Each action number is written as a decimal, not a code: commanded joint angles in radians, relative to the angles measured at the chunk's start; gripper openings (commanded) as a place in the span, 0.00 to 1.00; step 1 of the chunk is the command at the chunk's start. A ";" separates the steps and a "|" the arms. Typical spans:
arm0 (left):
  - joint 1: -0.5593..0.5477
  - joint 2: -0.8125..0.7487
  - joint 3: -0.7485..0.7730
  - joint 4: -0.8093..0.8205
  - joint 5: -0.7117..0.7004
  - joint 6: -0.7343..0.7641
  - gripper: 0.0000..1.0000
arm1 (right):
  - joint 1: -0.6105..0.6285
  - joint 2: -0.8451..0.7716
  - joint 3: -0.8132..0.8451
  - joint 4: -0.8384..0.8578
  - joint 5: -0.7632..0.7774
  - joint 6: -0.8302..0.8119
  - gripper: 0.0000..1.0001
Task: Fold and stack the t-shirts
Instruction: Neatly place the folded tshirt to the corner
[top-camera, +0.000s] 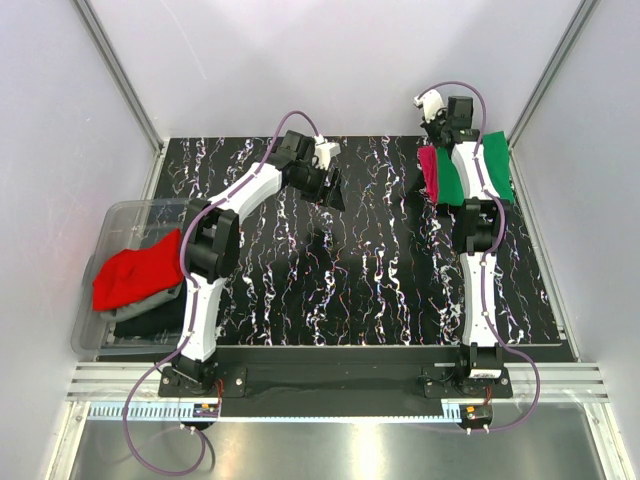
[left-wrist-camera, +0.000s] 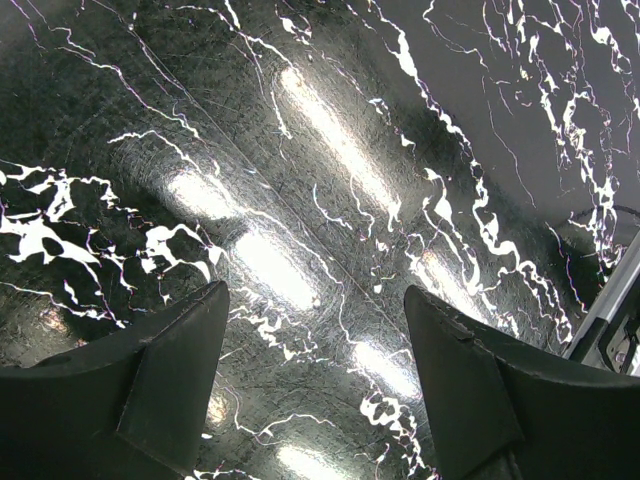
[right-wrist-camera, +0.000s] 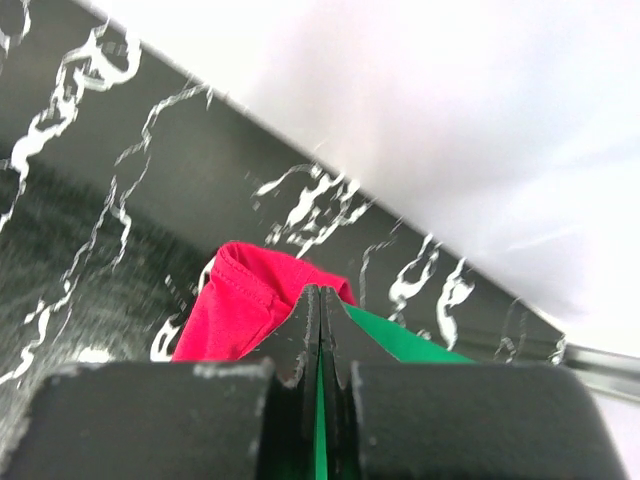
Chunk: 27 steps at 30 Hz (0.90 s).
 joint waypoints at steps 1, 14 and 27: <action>0.003 -0.006 0.008 0.033 0.026 -0.007 0.76 | 0.002 -0.046 0.052 0.104 0.001 0.024 0.00; 0.003 -0.034 0.009 0.030 0.006 0.007 0.77 | -0.008 -0.108 0.058 0.348 0.086 0.286 0.82; 0.027 -0.117 -0.007 -0.073 -0.232 0.225 0.79 | -0.233 -0.372 -0.330 0.272 -0.011 0.481 0.79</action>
